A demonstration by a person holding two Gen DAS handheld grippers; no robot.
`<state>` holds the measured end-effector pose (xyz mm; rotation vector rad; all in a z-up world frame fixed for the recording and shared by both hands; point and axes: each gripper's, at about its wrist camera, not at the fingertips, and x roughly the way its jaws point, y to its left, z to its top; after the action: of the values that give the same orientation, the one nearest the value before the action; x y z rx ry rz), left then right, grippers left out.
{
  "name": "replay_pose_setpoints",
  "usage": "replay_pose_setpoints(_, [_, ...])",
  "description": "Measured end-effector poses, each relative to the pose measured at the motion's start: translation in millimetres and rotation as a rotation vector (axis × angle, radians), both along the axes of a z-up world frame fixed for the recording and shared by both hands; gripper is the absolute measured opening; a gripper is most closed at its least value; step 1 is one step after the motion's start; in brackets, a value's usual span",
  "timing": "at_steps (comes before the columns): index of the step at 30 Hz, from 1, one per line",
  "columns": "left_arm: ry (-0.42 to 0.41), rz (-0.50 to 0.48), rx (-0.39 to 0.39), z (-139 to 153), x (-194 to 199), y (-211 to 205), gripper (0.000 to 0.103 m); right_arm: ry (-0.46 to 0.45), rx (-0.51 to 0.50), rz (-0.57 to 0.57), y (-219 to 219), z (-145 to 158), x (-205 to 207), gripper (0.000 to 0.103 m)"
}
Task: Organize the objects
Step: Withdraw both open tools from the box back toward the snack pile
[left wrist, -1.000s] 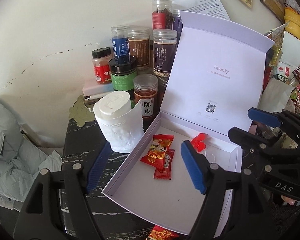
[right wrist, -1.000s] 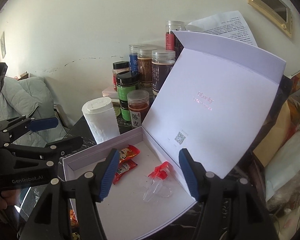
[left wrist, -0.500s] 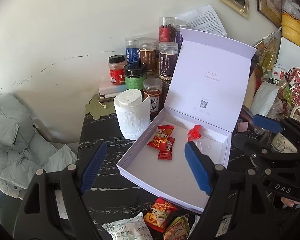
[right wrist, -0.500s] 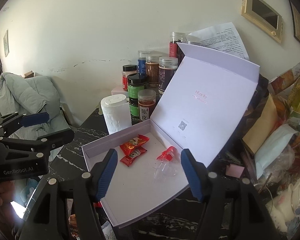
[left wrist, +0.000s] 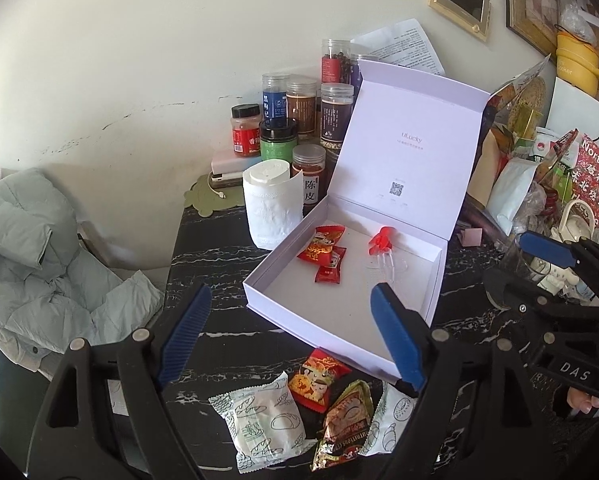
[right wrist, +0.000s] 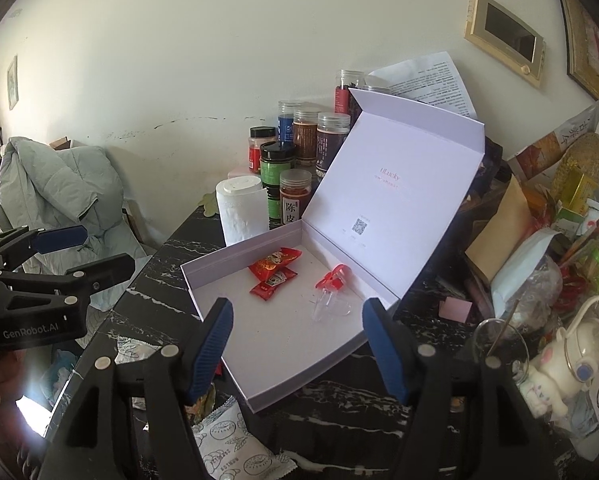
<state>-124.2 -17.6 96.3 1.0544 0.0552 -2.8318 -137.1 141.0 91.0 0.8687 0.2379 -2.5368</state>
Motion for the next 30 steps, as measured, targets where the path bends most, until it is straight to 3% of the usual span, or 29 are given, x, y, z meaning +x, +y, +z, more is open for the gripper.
replay_pose_setpoints(13, [-0.002, 0.034, -0.005, -11, 42, -8, 0.082, -0.037, 0.016, -0.002, -8, -19, 35, 0.068])
replay_pose_setpoints(23, [-0.051, 0.045, 0.017, -37, 64, -14, 0.082, -0.025, 0.035, -0.023, -11, -35, 63, 0.068])
replay_pose_setpoints(30, [-0.082, 0.063, 0.021, -56, 77, -15, 0.082, -0.063, 0.033, -0.011, -12, -55, 74, 0.068])
